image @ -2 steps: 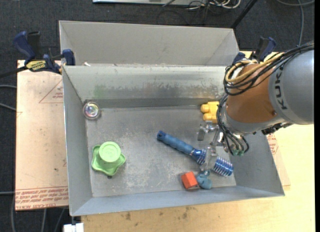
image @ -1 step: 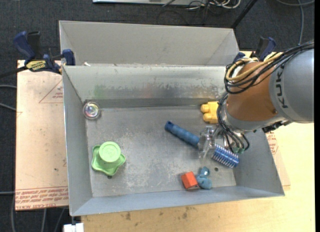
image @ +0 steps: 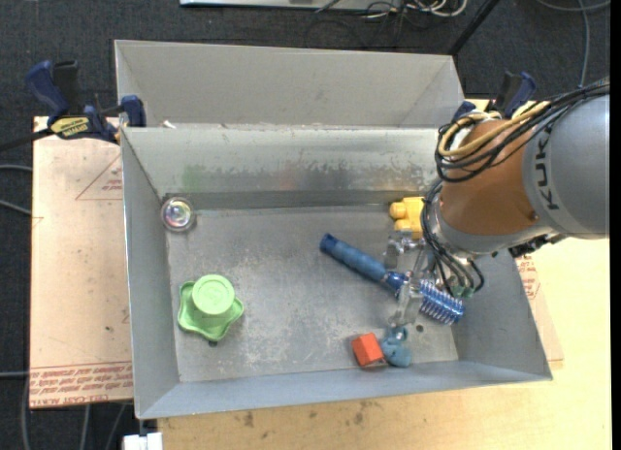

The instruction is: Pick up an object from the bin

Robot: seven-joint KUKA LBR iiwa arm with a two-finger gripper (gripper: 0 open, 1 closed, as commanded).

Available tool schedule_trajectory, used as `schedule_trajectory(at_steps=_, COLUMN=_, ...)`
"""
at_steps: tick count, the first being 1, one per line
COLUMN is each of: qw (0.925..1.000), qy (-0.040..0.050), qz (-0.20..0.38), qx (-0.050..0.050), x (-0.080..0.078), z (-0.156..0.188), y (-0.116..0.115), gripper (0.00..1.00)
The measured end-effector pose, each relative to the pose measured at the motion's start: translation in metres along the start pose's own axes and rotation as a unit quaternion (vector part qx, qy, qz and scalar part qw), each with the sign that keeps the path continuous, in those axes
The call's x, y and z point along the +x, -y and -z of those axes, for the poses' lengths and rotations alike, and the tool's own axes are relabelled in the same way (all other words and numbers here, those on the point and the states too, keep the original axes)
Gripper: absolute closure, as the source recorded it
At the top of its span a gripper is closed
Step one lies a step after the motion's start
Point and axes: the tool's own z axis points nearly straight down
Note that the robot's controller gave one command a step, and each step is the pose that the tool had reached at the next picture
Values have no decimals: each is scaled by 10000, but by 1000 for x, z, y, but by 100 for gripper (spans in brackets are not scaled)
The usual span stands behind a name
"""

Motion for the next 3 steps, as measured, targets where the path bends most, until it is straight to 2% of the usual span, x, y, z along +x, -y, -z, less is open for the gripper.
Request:
schedule_trajectory(at_steps=1, qw=10000, qy=0, qz=0, qx=-1, x=0, z=0, y=0, gripper=100)
schedule_trajectory(at_steps=2, qw=10000, qy=0, qz=0, qx=1, x=0, z=0, y=0, gripper=0)
schedule_trajectory(at_steps=3, qw=10000, qy=0, qz=0, qx=0, x=0, z=0, y=0, gripper=100)
